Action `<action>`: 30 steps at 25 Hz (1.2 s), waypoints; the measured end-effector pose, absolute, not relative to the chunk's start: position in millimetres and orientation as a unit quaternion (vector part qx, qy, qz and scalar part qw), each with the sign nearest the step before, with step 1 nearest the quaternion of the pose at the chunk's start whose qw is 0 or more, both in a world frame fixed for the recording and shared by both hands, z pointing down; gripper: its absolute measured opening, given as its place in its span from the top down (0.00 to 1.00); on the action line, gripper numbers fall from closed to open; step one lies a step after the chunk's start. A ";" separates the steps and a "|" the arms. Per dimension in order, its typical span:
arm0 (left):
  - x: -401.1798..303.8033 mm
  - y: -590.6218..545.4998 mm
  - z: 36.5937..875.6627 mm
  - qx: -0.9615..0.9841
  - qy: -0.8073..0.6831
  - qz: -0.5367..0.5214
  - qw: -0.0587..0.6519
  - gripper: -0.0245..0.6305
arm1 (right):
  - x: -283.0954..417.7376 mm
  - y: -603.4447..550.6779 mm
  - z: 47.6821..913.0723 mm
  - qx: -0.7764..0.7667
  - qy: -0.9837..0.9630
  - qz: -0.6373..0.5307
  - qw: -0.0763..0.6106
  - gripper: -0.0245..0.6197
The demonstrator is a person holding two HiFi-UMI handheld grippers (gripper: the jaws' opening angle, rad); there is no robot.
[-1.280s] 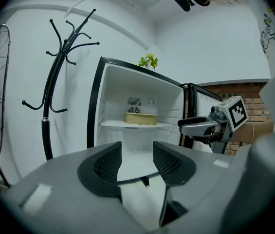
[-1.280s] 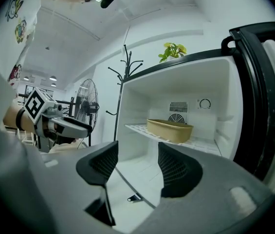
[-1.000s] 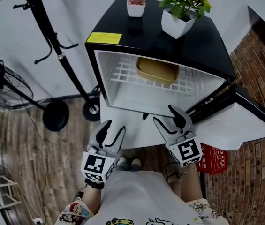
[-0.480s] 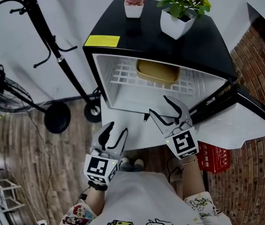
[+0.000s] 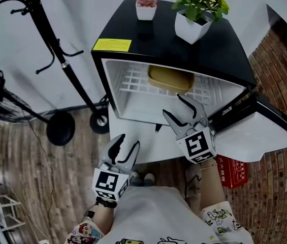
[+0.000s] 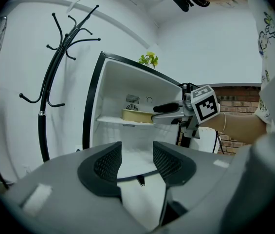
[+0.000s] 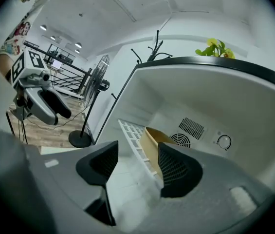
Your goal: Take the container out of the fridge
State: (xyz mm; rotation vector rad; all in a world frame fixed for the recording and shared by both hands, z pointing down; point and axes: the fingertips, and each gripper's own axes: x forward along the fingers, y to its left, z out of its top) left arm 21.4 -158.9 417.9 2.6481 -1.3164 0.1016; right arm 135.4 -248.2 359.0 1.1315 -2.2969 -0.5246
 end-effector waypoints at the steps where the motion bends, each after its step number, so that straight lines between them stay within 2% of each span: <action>1: 21.5 -158.7 418.0 0.892 -0.442 0.033 0.091 0.66 | 136.6 -250.9 359.8 0.418 -0.843 -0.200 0.273 0.57; 13: 16.5 -156.4 416.7 0.892 -0.441 0.022 0.094 0.67 | 136.4 -276.4 369.7 0.411 -0.779 -0.274 0.386 0.57; 30: 4.0 -159.1 416.7 0.888 -0.449 0.012 0.099 0.67 | 143.7 -302.1 383.3 0.401 -0.738 -0.271 0.470 0.57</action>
